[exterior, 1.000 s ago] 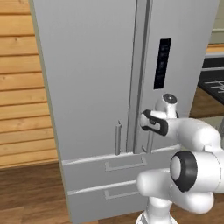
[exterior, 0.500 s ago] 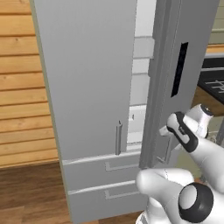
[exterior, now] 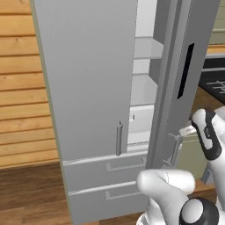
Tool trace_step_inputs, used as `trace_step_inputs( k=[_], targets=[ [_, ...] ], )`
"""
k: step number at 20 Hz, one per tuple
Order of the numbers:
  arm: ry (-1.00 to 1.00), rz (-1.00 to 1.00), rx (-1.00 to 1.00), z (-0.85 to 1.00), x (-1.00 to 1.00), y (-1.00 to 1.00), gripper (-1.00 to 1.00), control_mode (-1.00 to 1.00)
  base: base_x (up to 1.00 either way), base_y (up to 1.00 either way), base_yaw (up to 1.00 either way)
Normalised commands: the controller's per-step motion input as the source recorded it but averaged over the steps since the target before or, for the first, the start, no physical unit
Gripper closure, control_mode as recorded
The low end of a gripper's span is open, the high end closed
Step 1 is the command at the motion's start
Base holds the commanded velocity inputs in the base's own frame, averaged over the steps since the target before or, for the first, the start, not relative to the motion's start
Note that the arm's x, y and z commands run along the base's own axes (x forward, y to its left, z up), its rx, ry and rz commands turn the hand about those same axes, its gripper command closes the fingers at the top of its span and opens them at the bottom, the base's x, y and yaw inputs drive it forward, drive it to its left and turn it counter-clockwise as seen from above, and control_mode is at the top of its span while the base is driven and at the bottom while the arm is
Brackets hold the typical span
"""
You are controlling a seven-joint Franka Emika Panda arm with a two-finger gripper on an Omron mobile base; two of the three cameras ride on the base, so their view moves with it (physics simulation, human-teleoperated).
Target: Take the strawberry from the fridge and place it on top of the pancake, located on the dining counter.
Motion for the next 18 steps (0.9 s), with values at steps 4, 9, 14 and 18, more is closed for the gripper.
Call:
trace_step_inputs(
  k=[4, 9, 14, 18],
  targets=[
    [-0.12, 0.00, -0.03, 1.00, -0.79, 0.02, -1.00, -1.00, 0.00, 0.00, 0.00],
    [0.03, 0.00, -0.35, 0.98, -0.35, 0.86, -1.00, -1.00, 0.00, 0.00, 0.00],
    [0.05, 0.00, -0.41, 0.98, -0.31, 0.86, -1.00, -1.00, 0.00, 0.00, 0.00],
    [0.00, 0.00, -0.31, 0.94, -0.70, 0.48, -1.00, -1.00, 0.00, 0.00, 0.00]
  ],
)
